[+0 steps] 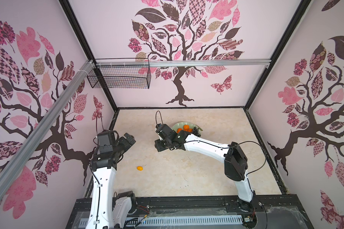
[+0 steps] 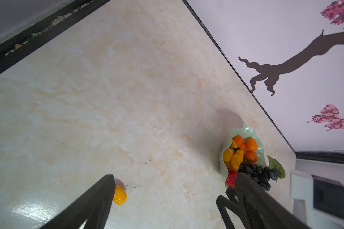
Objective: Place and organize the fake fruits in the fruit bowl
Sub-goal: 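Open the right gripper and move it back over the last kumquat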
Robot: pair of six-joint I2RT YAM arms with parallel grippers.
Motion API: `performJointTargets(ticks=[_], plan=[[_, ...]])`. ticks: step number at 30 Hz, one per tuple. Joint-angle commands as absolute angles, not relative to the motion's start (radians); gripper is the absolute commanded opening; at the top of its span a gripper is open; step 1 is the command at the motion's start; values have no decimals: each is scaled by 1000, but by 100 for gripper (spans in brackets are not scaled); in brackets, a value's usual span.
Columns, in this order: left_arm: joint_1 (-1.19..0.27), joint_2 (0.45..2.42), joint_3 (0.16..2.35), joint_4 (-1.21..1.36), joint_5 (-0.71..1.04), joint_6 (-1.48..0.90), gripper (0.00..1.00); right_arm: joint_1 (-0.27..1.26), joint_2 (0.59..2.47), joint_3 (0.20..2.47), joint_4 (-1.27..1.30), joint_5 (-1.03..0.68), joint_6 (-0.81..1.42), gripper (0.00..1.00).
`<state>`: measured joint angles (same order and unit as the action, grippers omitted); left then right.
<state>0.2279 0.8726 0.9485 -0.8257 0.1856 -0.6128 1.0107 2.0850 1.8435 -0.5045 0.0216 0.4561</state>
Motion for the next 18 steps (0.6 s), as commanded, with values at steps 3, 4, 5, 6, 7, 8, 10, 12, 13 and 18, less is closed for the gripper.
performJointTargets(ticks=[3,4,5,6,7,8,10,12,13,18], plan=[[320,818,900,-899,241,-619,98,1080,2216,1978,-534,14,435,50],[330,813,898,-907,237,-622,98,1094,2232,1995,-534,14,427,50],[334,805,898,-922,215,-632,98,1106,2250,2012,-532,15,419,50],[335,799,900,-937,180,-643,98,1117,2270,2030,-531,11,411,49],[334,791,902,-950,155,-653,98,1127,2286,2047,-532,6,405,49],[334,784,907,-966,127,-658,98,1135,2304,2063,-529,1,398,50],[335,779,922,-996,81,-657,98,1146,2335,2089,-517,-21,387,50],[335,783,935,-1019,40,-653,98,1159,2371,2118,-502,-48,370,50],[334,785,940,-1026,24,-652,98,1163,2387,2130,-498,-64,359,50],[334,792,953,-1036,-5,-667,98,1181,2498,2224,-505,-123,314,50]])
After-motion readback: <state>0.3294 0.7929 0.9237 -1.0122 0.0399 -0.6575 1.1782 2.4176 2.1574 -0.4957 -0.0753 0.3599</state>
